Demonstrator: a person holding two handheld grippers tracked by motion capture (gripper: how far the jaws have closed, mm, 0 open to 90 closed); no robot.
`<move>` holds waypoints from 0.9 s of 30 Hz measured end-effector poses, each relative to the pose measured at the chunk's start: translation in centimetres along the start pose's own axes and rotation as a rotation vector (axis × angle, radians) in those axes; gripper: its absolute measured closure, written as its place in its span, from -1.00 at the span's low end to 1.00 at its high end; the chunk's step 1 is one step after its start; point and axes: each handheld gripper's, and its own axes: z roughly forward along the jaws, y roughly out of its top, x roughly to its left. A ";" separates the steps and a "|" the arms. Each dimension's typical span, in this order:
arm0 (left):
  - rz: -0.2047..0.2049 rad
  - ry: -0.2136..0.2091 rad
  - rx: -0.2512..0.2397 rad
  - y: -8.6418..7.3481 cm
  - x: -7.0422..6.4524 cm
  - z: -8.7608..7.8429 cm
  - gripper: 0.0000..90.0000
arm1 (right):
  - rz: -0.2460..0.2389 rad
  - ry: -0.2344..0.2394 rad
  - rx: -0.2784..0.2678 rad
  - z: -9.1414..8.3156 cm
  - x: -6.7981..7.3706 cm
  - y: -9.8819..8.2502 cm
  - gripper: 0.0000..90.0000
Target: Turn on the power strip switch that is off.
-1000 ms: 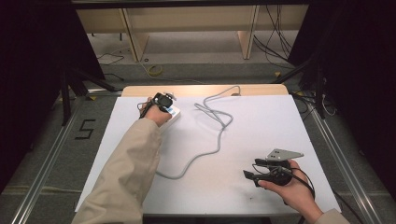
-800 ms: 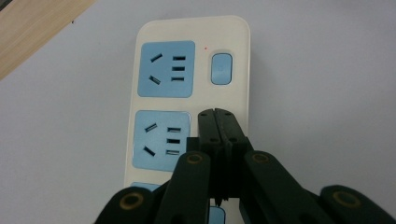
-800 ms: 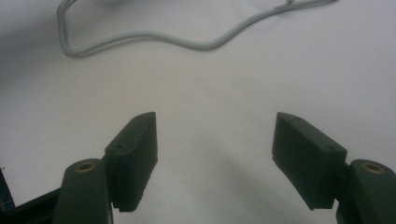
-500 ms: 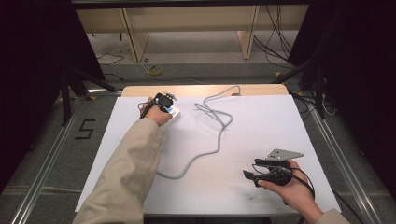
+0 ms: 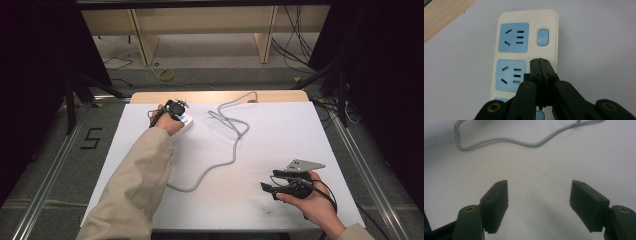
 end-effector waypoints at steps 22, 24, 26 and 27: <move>-0.056 -0.038 -0.104 -0.7 0.2 -1.2 0.69 | -0.002 0.000 0.004 0.0 0.0 0.0 -0.30; -0.060 -0.036 -0.124 -0.8 0.3 -1.6 0.62 | -0.003 -0.001 0.003 0.0 0.0 0.0 -0.30; -0.059 -0.048 -0.130 -0.9 0.4 -1.9 0.52 | -0.004 -0.002 0.003 0.0 0.0 0.0 -0.30; -0.060 -0.052 -0.134 -0.9 0.4 -2.0 0.46 | -0.003 -0.002 0.003 0.0 0.0 0.0 -0.30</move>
